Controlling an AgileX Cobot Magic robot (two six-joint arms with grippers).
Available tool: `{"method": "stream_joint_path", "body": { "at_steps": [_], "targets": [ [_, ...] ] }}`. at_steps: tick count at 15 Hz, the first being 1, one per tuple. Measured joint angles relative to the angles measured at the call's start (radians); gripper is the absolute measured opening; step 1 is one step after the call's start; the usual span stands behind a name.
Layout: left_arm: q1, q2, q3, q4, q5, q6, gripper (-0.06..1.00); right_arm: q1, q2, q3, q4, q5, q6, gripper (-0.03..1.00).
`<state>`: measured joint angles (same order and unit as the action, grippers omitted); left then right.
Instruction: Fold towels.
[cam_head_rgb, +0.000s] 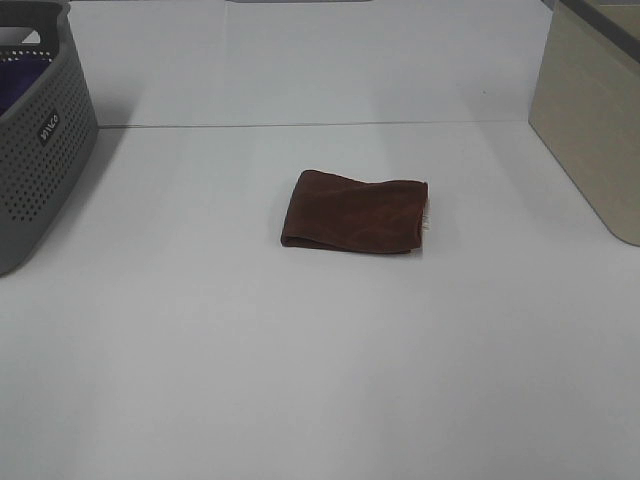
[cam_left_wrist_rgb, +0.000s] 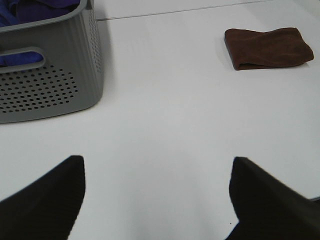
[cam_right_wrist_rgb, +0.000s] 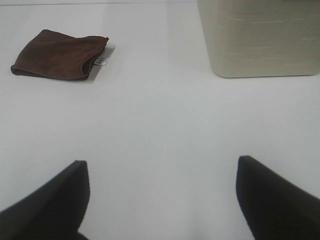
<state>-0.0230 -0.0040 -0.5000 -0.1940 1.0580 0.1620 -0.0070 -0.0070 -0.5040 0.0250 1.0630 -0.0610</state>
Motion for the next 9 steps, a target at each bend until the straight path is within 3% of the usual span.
{"method": "stream_joint_path", "body": {
  "at_steps": [9],
  "targets": [
    [0.0, 0.0, 0.0, 0.002, 0.0, 0.0, 0.76, 0.0, 0.0, 0.0, 0.0, 0.0, 0.0, 0.76]
  ]
}}
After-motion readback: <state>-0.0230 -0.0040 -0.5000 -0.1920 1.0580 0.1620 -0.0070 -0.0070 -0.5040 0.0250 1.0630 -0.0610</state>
